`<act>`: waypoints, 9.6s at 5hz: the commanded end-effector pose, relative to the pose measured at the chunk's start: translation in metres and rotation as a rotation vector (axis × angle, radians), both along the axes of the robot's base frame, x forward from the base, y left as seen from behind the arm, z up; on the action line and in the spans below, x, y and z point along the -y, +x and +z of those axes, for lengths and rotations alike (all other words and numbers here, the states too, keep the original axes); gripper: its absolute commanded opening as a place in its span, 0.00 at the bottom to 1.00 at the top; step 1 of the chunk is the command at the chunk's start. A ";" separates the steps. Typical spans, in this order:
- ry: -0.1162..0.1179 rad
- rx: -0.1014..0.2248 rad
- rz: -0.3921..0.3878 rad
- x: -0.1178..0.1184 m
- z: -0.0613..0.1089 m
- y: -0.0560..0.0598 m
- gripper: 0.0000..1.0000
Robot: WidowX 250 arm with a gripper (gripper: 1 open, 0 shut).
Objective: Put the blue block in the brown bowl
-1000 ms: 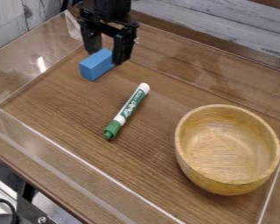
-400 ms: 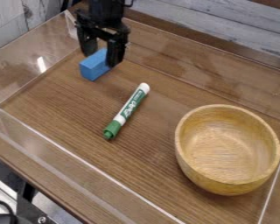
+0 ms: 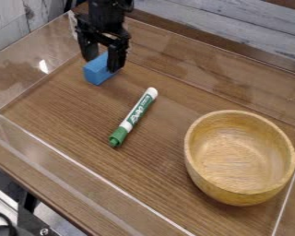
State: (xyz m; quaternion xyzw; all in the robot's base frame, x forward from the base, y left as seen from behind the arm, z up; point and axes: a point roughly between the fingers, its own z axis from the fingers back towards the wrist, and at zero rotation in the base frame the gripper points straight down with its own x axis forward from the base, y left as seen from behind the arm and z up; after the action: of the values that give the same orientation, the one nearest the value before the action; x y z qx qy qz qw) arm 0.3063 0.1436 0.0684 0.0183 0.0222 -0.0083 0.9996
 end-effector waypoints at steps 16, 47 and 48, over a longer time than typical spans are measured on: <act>-0.056 0.145 0.000 -0.027 -0.019 0.030 0.00; -0.100 0.287 -0.013 0.268 0.060 -0.095 0.00; -0.116 0.296 -0.010 0.265 0.058 -0.093 0.00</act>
State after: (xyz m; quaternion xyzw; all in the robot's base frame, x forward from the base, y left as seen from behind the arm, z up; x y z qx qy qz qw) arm 0.2087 -0.1202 0.1129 -0.0242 -0.1026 -0.0144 0.9943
